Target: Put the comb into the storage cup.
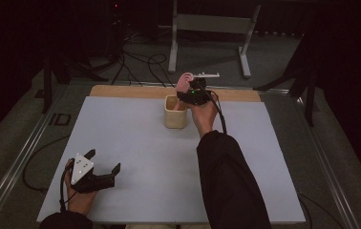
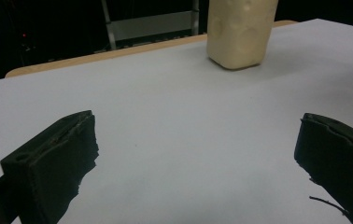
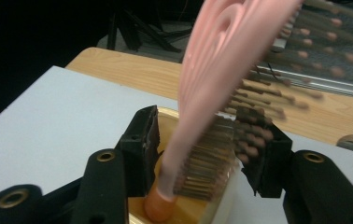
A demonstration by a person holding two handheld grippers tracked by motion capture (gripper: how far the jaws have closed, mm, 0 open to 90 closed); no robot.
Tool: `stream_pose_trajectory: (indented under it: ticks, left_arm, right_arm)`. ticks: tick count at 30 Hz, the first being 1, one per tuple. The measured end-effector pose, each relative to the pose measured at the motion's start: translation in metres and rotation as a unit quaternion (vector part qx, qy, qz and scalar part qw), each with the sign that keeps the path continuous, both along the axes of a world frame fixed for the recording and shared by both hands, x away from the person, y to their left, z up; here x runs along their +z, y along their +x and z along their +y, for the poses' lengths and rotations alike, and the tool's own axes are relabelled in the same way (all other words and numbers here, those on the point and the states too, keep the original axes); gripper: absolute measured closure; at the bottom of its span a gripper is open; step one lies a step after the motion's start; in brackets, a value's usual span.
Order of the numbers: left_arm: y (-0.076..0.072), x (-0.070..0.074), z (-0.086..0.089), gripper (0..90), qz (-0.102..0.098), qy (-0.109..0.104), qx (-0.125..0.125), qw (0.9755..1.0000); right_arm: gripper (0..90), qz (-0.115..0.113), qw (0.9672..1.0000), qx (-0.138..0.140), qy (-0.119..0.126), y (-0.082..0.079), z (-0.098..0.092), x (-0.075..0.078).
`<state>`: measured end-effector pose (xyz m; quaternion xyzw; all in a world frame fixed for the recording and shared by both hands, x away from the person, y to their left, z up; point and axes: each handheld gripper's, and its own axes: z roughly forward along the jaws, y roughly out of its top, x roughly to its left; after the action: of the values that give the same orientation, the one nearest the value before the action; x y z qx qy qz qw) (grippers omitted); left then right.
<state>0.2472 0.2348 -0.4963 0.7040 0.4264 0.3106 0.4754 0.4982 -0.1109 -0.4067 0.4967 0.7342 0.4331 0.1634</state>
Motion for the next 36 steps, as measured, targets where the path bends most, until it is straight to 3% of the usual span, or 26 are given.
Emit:
stream_pose_trajectory:
  ticks: [5, 6, 7, 8, 9, 13, 17, 29, 31, 36]
  left_arm:
    - [0.000, 0.000, 0.000, 0.0, 0.000, 0.000, 0.000, 1.0000]
    - [0.000, 0.000, 0.000, 0.0, 0.001, 0.001, 0.000, 1.0000]
    - [0.000, 0.000, -0.001, 0.0, 0.001, 0.002, 0.001, 1.0000]
    - [0.000, 0.000, -0.001, 0.0, 0.001, 0.003, 0.000, 1.0000]
    - [0.000, 0.000, -0.001, 0.0, 0.001, 0.002, 0.001, 1.0000]
    - [0.000, 0.000, -0.001, 0.0, 0.001, 0.002, 0.001, 1.0000]
    - [0.001, 0.000, -0.001, 0.0, 0.001, 0.001, 0.001, 1.0000]
    - [0.002, -0.001, -0.005, 0.0, 0.003, 0.004, -0.001, 1.0000]
    - [0.002, -0.001, -0.005, 0.0, 0.003, 0.005, -0.002, 1.0000]
    - [0.003, -0.002, -0.006, 0.0, 0.004, 0.005, 0.000, 1.0000]
  right_arm:
    - [41.4, -0.004, 1.0000, -0.002, 0.007, -0.001, -0.002, 0.001]
    - [33.3, -0.008, 0.9999, 0.002, 0.006, -0.003, -0.004, 0.003]
    - [33.3, -0.008, 0.9999, 0.002, 0.006, -0.003, -0.004, 0.003]
    - [25.7, -0.011, 0.9999, 0.004, 0.001, -0.005, -0.003, 0.004]
    - [25.7, -0.011, 0.9999, 0.004, 0.001, -0.005, -0.003, 0.004]
    - [10.1, -0.016, 0.9998, 0.000, -0.007, -0.009, -0.003, 0.005]
    - [8.7, -0.021, 0.9996, 0.003, -0.015, -0.013, -0.005, 0.006]
    - [8.1, -0.039, 0.9992, 0.005, -0.006, -0.038, -0.028, 0.006]
    - [8.1, -0.040, 0.9992, 0.002, 0.001, -0.044, -0.034, 0.004]
    - [8.1, -0.047, 0.9989, 0.007, -0.008, -0.059, -0.042, -0.004]
